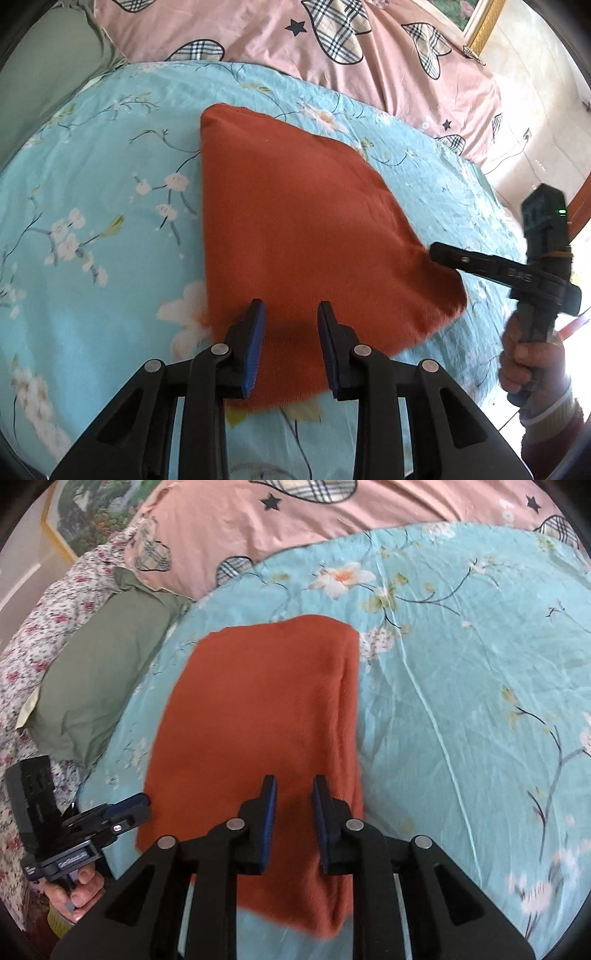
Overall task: Fold small clothes
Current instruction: 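Withdraw both open grippers back from the folded sweater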
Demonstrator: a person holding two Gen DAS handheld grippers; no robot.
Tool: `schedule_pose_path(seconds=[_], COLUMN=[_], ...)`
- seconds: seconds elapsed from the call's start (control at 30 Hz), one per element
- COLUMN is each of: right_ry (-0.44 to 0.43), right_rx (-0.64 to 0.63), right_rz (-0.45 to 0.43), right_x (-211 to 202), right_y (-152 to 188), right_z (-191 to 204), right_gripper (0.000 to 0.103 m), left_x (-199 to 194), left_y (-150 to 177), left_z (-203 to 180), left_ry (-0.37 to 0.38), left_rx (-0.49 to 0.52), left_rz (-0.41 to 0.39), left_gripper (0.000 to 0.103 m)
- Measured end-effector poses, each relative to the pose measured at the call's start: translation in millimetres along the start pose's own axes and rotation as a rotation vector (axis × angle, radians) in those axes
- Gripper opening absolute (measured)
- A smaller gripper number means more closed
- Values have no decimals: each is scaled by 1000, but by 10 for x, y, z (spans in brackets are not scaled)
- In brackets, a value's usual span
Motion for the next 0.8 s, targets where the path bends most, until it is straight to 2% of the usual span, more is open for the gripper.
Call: schedule_pose_path(seconds=[0.17,0.23,0.3,0.5,0.63,0.8], right_ry=[0,11,17,3,-4,-6], right_rx=[-37,-53,-60,-48,-58,-65], right_rz=[2,3,5,24,17,-3], right_x=[-246,-296,-360,-407,-421,-326], right_y=[288,386,496,697,659,456], right_z=[143,182,217,254,281,256], right_gripper=[21,21,22,24,24,24], left_x=[-166,-241,-313,-406,-417,-376], left_y=[241,312,371,452,442,328], left_z=[-56,-68,-69,-93,-100,-71], left_ry=[-68,-101,-132,-167,-185,-216], left_rx=[6,5,7,21,24,12], left_rz=[8,3,-5,-21,-21,-16], left_gripper=[31,38,50,54,55,63])
Point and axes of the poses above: each gripper's, at about its wrist camera, not at the fingertips, and x roughly the way its jaws point, z to its left, y to its underside, the point moved 4 cm from there along x, roughly the way its jaws point, and after that the axes turned 4 degrees about y, right-handed, at the moved point
